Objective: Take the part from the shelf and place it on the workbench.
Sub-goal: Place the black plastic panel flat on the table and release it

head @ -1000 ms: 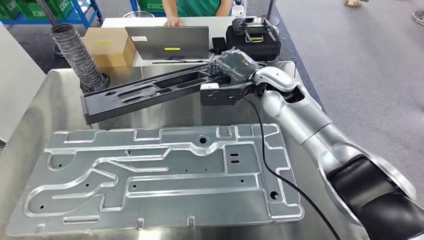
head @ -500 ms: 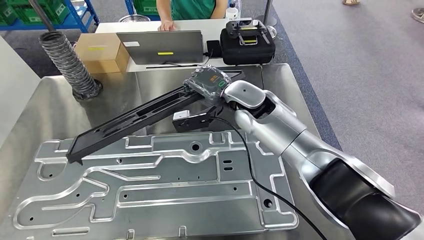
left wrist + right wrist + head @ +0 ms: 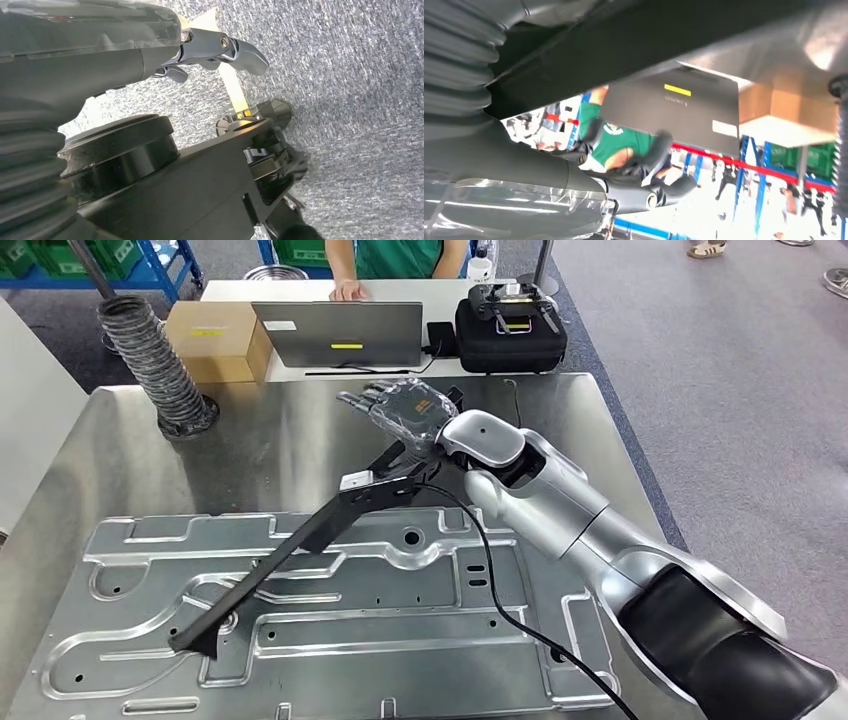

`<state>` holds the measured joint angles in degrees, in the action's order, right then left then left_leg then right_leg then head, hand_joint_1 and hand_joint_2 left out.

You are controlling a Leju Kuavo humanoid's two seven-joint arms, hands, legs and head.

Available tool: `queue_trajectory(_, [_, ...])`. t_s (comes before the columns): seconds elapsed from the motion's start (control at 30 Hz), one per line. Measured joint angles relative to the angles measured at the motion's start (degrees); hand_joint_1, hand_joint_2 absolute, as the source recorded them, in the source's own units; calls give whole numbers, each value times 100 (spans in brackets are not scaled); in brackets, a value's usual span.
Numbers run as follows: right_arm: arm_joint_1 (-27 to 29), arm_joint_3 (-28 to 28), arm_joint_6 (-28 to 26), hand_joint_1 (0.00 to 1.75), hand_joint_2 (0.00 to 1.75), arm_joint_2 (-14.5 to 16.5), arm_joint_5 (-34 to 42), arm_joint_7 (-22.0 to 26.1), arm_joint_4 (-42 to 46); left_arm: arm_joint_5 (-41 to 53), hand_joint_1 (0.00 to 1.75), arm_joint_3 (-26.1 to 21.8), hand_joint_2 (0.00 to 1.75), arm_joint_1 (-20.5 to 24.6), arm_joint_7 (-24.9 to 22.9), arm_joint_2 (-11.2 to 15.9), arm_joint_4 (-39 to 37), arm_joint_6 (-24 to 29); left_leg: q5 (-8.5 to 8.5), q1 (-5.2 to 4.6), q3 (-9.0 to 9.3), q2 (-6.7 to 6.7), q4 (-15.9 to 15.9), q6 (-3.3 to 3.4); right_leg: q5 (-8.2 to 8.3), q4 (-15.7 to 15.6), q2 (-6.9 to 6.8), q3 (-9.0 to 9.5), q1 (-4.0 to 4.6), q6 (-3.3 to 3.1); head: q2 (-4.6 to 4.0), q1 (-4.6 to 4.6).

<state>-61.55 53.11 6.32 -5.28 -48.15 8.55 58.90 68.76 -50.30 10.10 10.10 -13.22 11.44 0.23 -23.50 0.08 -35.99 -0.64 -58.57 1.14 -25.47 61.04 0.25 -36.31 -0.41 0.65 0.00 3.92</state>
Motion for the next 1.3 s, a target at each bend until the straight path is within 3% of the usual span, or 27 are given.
queue_trajectory(0.07, [-7, 0, 0, 0, 0, 2, 4, -3, 6, -18, 0, -1, 0, 5, -54, -6, -3, -33, -2, -6, -9, 3, -1, -47, 34, -215, -1, 80, 39, -44, 0, 0])
queue_trajectory(0.17, [-13, 0, 1, 0, 0, 4, 9, -13, 15, -29, 0, -2, 0, 7, -80, -2, -3, -59, -73, -7, -26, 10, -71, -133, 76, -295, -11, 116, -2, -114, 0, 0])
queue_trajectory(0.23, [-28, 0, 1, 0, 0, 14, 12, -15, 26, -31, 0, -2, 0, 10, -84, 1, -3, -66, -360, 8, -218, 20, -542, -185, 99, -338, -23, 150, -33, -151, 0, 0])
queue_trajectory(0.3, [-30, 0, 1, 0, 0, 22, 13, -15, 29, -31, 0, -2, 0, 10, -87, 5, -3, -69, -708, 35, -573, 25, -1323, -231, 98, -338, -24, 153, -35, -160, 0, -1])
queue_trajectory(0.33, [-26, 0, 2, 0, 0, 23, 13, -15, 29, -31, 0, -2, 0, 7, -89, 9, -3, -69, -777, 48, -701, 27, -1585, -250, 97, -336, -24, 154, -35, -160, 0, -1])
queue_trajectory(0.37, [-23, 0, 2, 0, 0, 23, 13, -15, 29, -31, 0, -2, 0, 6, -91, 13, -3, -69, -730, 60, -727, 28, -1629, -265, 93, -333, -24, 157, -37, -156, 0, -1])
queue_trajectory(0.4, [-23, 0, 2, 0, 0, 23, 13, -15, 30, -32, 0, -2, 0, 5, -92, 16, -3, -69, -577, 73, -637, 31, -1432, -274, 87, -329, -22, 163, -40, -148, 0, 0])
queue_trajectory(0.47, [-34, 0, 9, 0, 0, 24, 23, -15, 33, -40, 0, -2, 0, -1, -92, 20, -4, -72, -195, 92, -234, 33, -625, -277, 62, -306, -16, 172, -40, -109, 0, 0])
queue_trajectory(0.53, [-54, 0, 40, 0, 0, 25, 56, -16, 35, -59, 0, -3, 0, -5, -91, 19, -5, -82, -40, 83, 27, 25, -83, -233, 43, -274, -10, 156, -23, -54, 0, -1])
queue_trajectory(0.63, [-68, -1, 89, 0, 0, 30, 115, -10, 36, -72, 0, -4, 0, -4, -87, 17, -5, -92, -39, 64, 45, 13, 8, -123, 40, -279, -12, 139, -26, 35, 0, 0])
queue_trajectory(0.7, [-88, -4, 93, 0, 0, 33, 125, -10, 36, -71, 0, -4, 0, 0, -72, 17, -4, -98, -16, 75, 65, 17, 50, -52, -104, -86, -17, 59, -40, 86, 0, -1])
queue_trajectory(0.8, [-111, -7, 103, 0, 0, 32, 134, -25, 31, -63, 0, -4, 0, 5, -47, 16, -4, -108, -12, 67, 76, 23, 68, 5, -599, 977, -19, -448, -42, 124, 0, -1])
queue_trajectory(0.83, [-107, -7, 106, 0, 0, 32, 136, -31, 28, -59, 0, -4, 0, 6, -43, 15, -4, -108, -16, 59, 77, 22, 66, 13, -681, 1288, -19, -612, -41, 124, 0, -1])
queue_trajectory(0.87, [-102, -7, 106, 0, 0, 32, 136, -37, 24, -55, 0, -4, 0, 5, -42, 15, -4, -107, -20, 52, 81, 18, 65, 20, -649, 1395, -19, -686, -39, 115, 0, -1])
queue_trajectory(0.9, [-102, -7, 106, 0, 0, 32, 136, -42, 21, -53, 0, -4, 0, 4, -41, 15, -4, -106, -26, 45, 89, 12, 64, 22, -508, 1270, -18, -649, -35, 94, 0, -1])
queue_trajectory(0.97, [-119, -8, 103, 0, 0, 32, 135, -46, 20, -52, 0, -4, 0, -10, -37, 11, -6, -102, -43, 35, 108, -2, 65, 18, -60, 495, -17, -328, -7, 12, 0, -1])
queue_trajectory(1.03, [-139, -9, 103, 0, 0, 34, 136, -48, 20, -52, 0, -4, 0, -32, -34, 4, -11, -99, -50, 21, 83, -10, 55, -13, 194, -133, -18, -76, 41, -70, 0, -1])
queue_trajectory(1.1, [-142, -9, 104, 0, 0, 36, 137, -48, 20, -53, 0, -4, 0, -45, -32, 0, -15, -100, -40, 19, 46, -13, 64, -62, 202, -286, -19, -37, 72, -102, 0, -1])
queue_trajectory(1.2, [-140, -9, 112, 0, 0, 55, 141, -54, 20, -65, 0, -4, 0, -72, -23, 5, -16, -114, -155, 10, -11, 6, -44, -160, 219, -423, -29, 37, 10, -134, 0, -1])
queue_trajectory(1.23, [-139, -9, 121, 0, 0, 68, 143, -59, 20, -74, 0, -5, 0, -83, -15, 10, -16, -122, -296, 11, -105, 15, -267, -194, 229, -461, -34, 70, -13, -146, 0, -1])
queue_trajectory(1.3, [-116, -5, 162, 0, 0, 93, 144, -68, 14, -96, 0, -8, 0, -105, 6, 22, -16, -143, -657, 36, -441, 25, -1024, -246, 223, -476, -44, 106, -15, -164, 0, -1])
